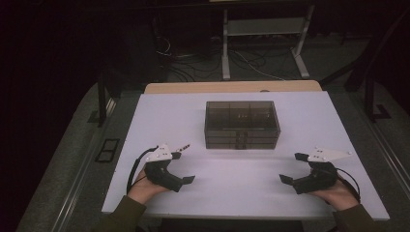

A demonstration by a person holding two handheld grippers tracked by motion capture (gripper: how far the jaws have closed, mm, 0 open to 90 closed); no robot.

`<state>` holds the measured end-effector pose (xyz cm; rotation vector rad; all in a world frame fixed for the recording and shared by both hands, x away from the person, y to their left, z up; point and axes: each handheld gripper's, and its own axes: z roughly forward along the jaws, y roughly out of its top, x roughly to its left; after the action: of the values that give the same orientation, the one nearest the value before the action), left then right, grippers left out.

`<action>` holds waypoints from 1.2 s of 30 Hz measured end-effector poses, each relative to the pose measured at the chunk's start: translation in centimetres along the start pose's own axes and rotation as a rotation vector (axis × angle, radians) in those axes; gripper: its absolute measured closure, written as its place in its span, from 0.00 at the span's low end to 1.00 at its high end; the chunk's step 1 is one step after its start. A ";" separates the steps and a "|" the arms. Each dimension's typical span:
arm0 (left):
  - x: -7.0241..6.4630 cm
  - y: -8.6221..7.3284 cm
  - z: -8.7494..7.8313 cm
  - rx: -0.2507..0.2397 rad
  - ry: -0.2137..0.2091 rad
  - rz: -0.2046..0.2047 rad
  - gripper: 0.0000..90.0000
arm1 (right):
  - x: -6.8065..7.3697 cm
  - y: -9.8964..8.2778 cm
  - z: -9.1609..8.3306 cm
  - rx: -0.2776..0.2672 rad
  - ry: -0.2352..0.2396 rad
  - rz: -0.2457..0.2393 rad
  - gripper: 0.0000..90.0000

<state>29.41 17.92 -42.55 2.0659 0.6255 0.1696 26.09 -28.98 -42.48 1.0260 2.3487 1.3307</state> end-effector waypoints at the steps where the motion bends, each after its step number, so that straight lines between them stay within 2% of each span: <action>1: 0.0 0.0 0.1 -0.001 0.002 -0.005 0.00 | 0.0 0.0 0.0 -0.002 0.003 0.002 0.00; 9: 0.0 -0.1 0.1 -0.007 0.004 -0.017 0.00 | -0.2 0.1 0.0 -0.013 0.012 0.016 0.01; 22: 0.0 -0.2 0.2 -0.004 -0.005 -0.012 0.00 | -0.1 0.4 0.1 -0.026 0.019 0.029 0.00; 36: 0.0 -0.2 0.3 -0.011 -0.010 -0.016 0.00 | 0.1 0.9 0.6 -0.042 0.027 0.026 0.01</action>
<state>29.44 17.79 -42.87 2.0496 0.6332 0.1537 26.73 -28.26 -42.02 1.0358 2.3238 1.4063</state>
